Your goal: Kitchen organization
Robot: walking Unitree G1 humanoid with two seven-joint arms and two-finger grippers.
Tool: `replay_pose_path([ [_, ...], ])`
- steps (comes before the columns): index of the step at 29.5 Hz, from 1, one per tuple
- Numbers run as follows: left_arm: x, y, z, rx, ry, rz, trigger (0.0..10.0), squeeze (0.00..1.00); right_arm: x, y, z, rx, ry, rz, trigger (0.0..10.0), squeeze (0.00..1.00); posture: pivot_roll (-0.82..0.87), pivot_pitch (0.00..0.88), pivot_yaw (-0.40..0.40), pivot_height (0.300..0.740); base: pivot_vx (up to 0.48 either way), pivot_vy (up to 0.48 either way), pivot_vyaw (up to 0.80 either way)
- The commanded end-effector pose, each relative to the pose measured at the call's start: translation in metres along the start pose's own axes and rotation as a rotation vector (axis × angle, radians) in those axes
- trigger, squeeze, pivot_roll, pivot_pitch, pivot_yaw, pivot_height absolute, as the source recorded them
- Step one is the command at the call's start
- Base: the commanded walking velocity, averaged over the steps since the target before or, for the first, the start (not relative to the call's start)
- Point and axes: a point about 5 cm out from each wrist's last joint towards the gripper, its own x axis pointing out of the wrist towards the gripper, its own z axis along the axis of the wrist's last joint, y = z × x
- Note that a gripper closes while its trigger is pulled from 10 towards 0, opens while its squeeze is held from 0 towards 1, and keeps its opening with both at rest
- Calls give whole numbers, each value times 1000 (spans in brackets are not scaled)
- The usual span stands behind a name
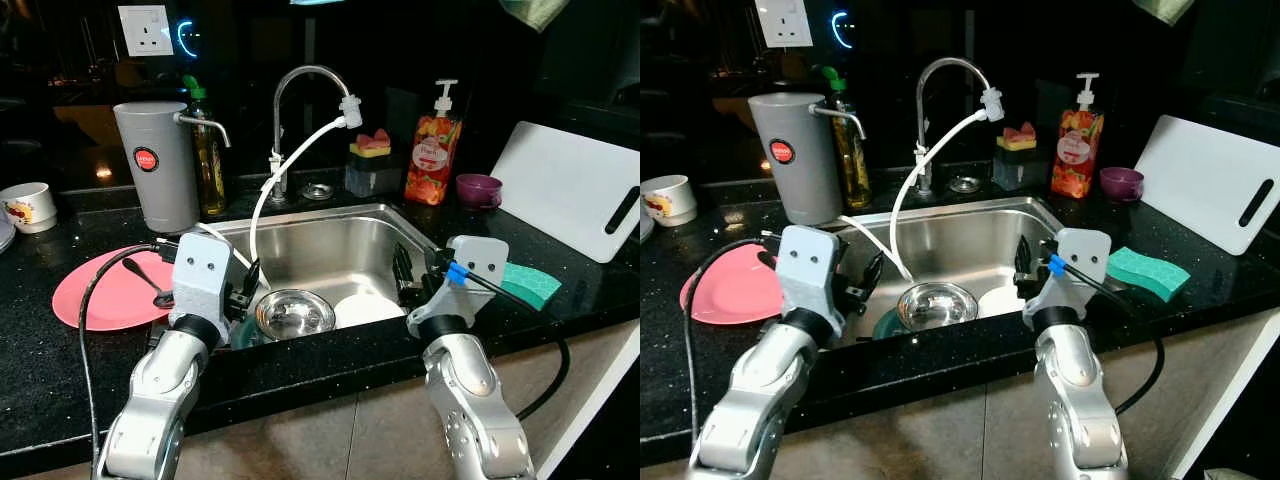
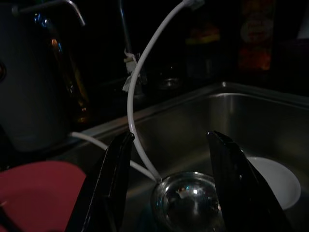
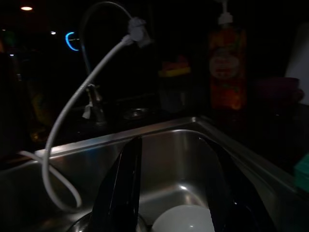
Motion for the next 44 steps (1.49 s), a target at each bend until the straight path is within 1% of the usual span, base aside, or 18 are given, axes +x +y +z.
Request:
replay_pose_path([
  [1, 3, 1, -1, 15, -3, 6, 10000, 0, -3, -3, -1, -5, 2, -15, 10000, 0, 64, 14, -21, 740, 0, 0, 0],
  [2, 4, 2, -1, 11, -7, 17, 10000, 0, -4, -3, -2, -8, 5, -12, 10000, 0, 64, 14, -21, 740, 0, 0, 0],
  [3, 7, -1, 1, 5, -20, 13, 10000, 0, -4, 0, -1, -14, 3, 3, 10000, 0, 54, 3, -26, 740, 0, 0, 0],
  [5, 7, -3, 1, 6, -26, 6, 10000, 0, -4, 0, -1, -14, 1, 8, 10000, 0, 54, 3, -26, 740, 0, 0, 0],
  [7, 8, -6, 1, 24, -33, -6, 10000, 0, -3, 1, 0, -14, -2, 9, 10000, 0, 54, 4, -21, 740, 0, 0, 0],
  [13, 9, -1, 1, 30, -39, 0, 10000, 0, -3, 1, -1, -10, -3, 3, 10000, 0, 51, 0, -28, 740, 0, 0, 0],
  [17, 11, -2, 0, 28, -46, 8, 10000, 0, -3, 3, 0, -16, -7, 21, 10000, 0, 42, 0, -39, 740, 0, 0, 0],
  [22, 10, -6, 1, 32, -58, 8, 10000, 0, -1, -3, 3, -26, -15, 15, 10000, 0, 56, 0, -47, 740, 0, 0, 0],
  [26, 8, -5, 2, 40, -59, 6, 10000, 0, 0, -6, 4, -30, -17, 8, 10000, 0, 64, 0, -48, 740, 0, 0, 0],
  [31, 4, -3, 1, 59, -55, -6, 10000, 0, -2, -6, 0, -29, -7, 5, 10000, 0, 77, 0, -49, 740, 0, 0, 0],
  [33, 2, -4, 1, 59, -53, -13, 10000, 0, -4, -7, 0, -28, -4, 6, 10000, 0, 83, 11, -34, 740, 0, 0, 0],
  [38, 0, -8, 1, 59, -51, -30, 10000, 0, -5, -12, 0, -20, -10, -28, 10000, 0, 80, 8, -41, 740, 0, 0, 0],
  [44, 3, -7, 1, 51, -56, -9, 10000, 0, -6, -12, 3, -24, -12, -15, 10000, 0, 63, 4, -55, 740, 0, 0, 0],
])
